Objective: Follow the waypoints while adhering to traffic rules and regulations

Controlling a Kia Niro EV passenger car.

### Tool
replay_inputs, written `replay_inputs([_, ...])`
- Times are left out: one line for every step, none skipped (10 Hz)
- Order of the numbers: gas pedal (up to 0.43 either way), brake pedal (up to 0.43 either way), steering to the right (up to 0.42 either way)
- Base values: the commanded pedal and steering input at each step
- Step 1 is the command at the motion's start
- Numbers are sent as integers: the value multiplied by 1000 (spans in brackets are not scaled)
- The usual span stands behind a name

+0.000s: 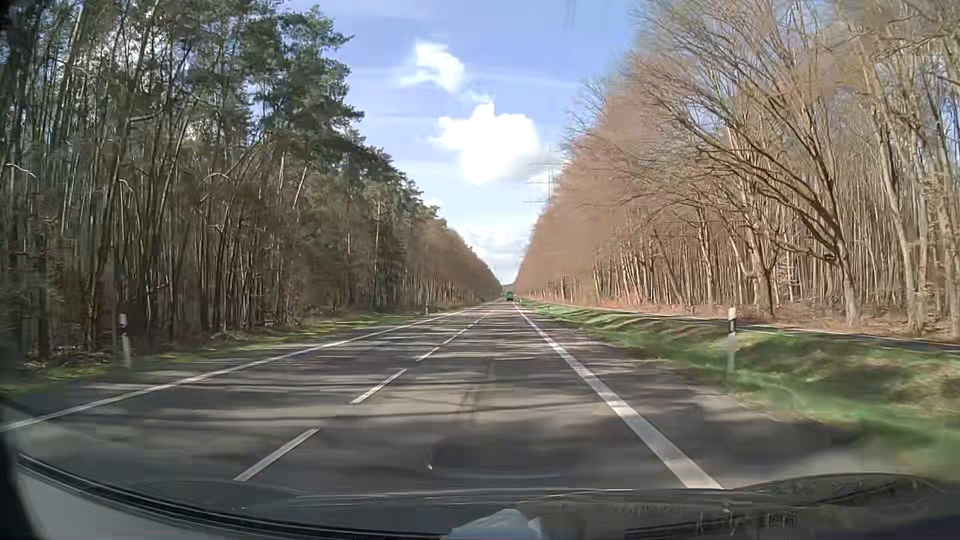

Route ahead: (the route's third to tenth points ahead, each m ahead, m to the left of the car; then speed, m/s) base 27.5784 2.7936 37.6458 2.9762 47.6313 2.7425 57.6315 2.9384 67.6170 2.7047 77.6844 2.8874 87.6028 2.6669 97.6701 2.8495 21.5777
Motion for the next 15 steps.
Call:
replay_inputs([409,0,-2])
replay_inputs([409,0,-2])
replay_inputs([409,0,-2])
replay_inputs([421,0,-3])
replay_inputs([421,0,-2])
replay_inputs([421,0,-3])
replay_inputs([421,0,-2])
replay_inputs([421,0,-2])
replay_inputs([421,0,-3])
replay_inputs([421,0,-3])
replay_inputs([421,0,-3])
replay_inputs([421,0,-3])
replay_inputs([421,0,-3])
replay_inputs([421,0,-4])
replay_inputs([421,0,-4])
